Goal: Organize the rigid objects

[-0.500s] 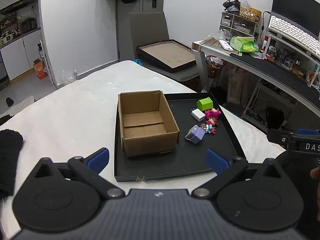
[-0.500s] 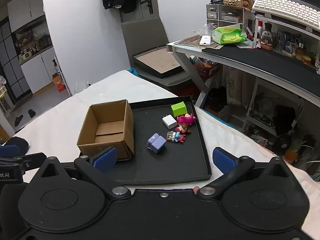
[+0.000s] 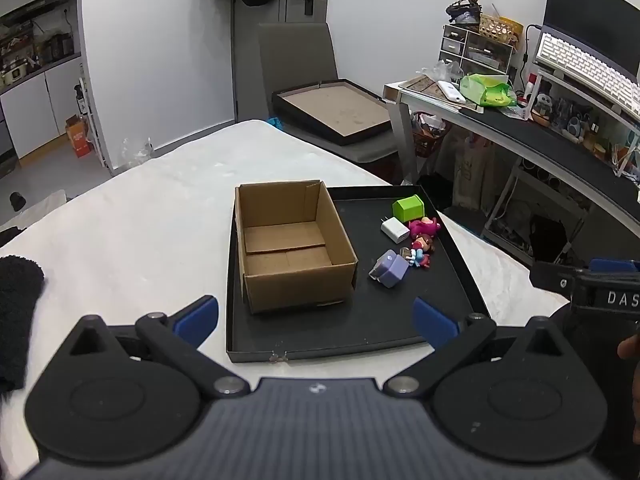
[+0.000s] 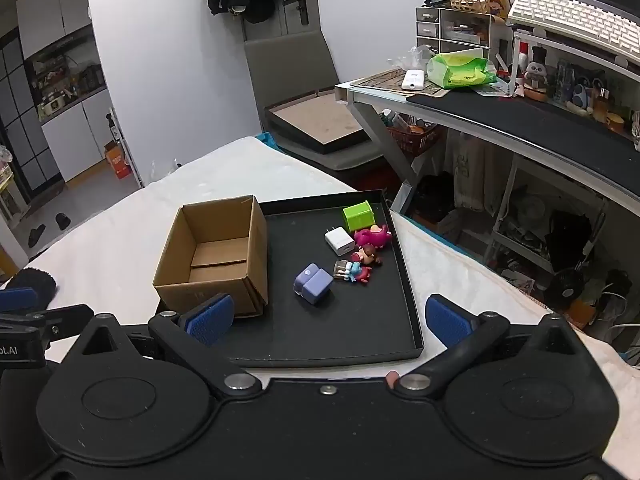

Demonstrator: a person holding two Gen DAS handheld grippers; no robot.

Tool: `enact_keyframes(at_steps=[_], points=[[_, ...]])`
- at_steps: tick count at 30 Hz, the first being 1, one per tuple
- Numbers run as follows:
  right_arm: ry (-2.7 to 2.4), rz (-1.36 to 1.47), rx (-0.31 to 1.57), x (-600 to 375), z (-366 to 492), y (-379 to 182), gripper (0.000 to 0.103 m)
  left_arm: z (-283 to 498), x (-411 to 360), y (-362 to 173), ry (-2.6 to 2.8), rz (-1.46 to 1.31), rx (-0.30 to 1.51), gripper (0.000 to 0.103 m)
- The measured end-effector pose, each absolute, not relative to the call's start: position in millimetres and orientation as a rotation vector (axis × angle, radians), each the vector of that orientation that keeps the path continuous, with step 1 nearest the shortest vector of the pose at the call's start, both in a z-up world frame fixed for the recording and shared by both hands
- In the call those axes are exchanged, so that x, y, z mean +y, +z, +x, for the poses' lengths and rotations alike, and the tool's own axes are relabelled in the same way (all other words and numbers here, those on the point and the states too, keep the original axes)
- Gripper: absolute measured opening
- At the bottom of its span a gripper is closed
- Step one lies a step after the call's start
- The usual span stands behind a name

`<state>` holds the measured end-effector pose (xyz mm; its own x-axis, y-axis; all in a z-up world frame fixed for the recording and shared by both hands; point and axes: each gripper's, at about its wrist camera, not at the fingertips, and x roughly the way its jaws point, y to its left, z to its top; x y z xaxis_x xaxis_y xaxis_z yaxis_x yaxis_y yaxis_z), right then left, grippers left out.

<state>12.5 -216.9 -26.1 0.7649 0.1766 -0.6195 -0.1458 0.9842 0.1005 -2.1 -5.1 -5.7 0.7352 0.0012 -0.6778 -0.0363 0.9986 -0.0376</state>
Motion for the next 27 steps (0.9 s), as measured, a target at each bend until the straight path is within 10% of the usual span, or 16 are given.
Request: enact_keyframes(at_steps=[27], points=[[0.188, 0.015, 0.677, -213.7, 10.7, -22.1, 0.103, -2.7, 1.0, 2.1, 0.009, -0.057, 0.747, 0.103]])
